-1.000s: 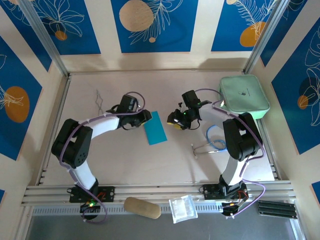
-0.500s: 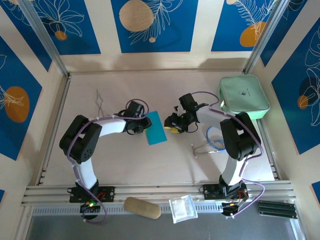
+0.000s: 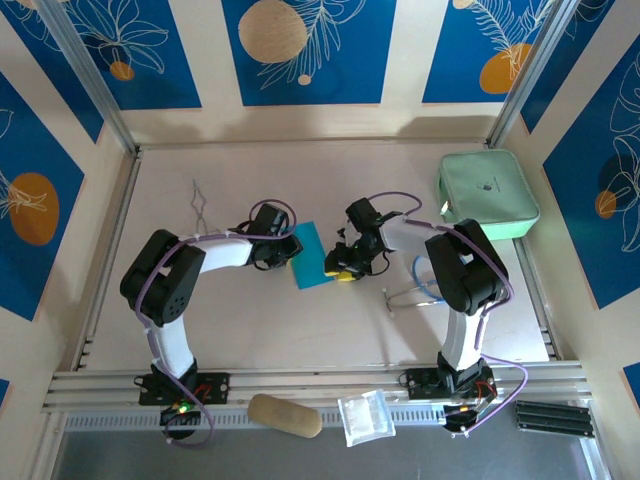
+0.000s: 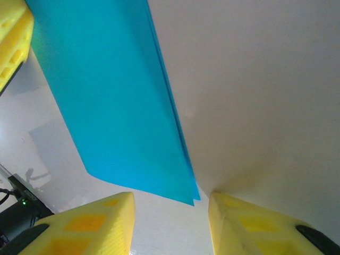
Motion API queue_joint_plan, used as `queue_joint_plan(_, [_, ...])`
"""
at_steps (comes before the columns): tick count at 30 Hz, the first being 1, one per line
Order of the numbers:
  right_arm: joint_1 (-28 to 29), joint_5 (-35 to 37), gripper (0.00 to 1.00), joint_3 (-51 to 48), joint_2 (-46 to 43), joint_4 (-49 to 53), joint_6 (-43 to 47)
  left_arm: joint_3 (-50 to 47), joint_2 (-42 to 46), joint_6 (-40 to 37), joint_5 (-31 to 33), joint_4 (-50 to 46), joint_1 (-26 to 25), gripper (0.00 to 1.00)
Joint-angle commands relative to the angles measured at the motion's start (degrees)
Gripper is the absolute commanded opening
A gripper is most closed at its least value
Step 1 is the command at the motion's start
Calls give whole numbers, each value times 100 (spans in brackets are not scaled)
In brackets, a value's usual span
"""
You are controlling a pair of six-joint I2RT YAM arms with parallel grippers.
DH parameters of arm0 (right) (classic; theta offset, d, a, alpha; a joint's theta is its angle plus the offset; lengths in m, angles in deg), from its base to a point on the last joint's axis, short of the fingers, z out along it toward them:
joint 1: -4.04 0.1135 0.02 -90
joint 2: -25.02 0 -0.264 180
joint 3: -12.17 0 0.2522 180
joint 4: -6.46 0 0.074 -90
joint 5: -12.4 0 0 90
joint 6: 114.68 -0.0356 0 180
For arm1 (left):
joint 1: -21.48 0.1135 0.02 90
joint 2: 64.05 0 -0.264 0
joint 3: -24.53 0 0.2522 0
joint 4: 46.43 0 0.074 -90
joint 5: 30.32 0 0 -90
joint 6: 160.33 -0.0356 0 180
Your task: Fold a paper plane with a square sheet of paper (pick it up from the middle)
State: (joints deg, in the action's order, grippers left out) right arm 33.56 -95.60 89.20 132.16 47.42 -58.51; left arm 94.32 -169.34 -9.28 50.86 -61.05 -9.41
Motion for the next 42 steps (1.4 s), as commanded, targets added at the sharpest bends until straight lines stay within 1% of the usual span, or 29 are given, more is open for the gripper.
queue_joint_plan(1, [72,-34,40,135,106,193,135,-180,-228,98,196,-485,-13,24])
queue_joint_plan(6, [80,-45,37,127,122,104,78,-193,-271,123,127,-445,-13,23])
queue_joint_plan(11, [94,-149,36,125,135,18,95,-172,-289,117,101,-449,-6,23])
queue_joint_plan(15, [80,-53,36,100,133,14,86,-171,-298,110,90,-458,-13,23])
queue_joint_plan(17, [71,-150,36,66,124,-54,103,-171,-297,116,82,-455,-8,23])
queue_joint_plan(22, [-28,-597,29,-107,21,-507,-27,-189,-283,111,73,-451,-13,23])
queue_joint_plan(26, [-95,-678,26,-159,-50,-654,-115,-189,-272,107,65,-455,-9,23])
queue_joint_plan(33, [-176,-632,21,-191,-119,-556,-169,-170,-246,56,12,-420,-9,23])
queue_joint_plan(35, [-211,-742,17,-209,-122,-570,-174,-133,-239,-10,38,-457,-12,23])
queue_joint_plan(37, [-251,-911,11,-168,-102,-531,-142,-80,-237,-106,15,-426,7,23])
queue_joint_plan(40, [-260,-918,2,-104,-130,-381,-56,78,-178,-403,-149,-278,24,25])
queue_joint_plan(42, [-284,-909,0,-95,-157,-310,-40,194,-72,-595,-233,-169,22,28])
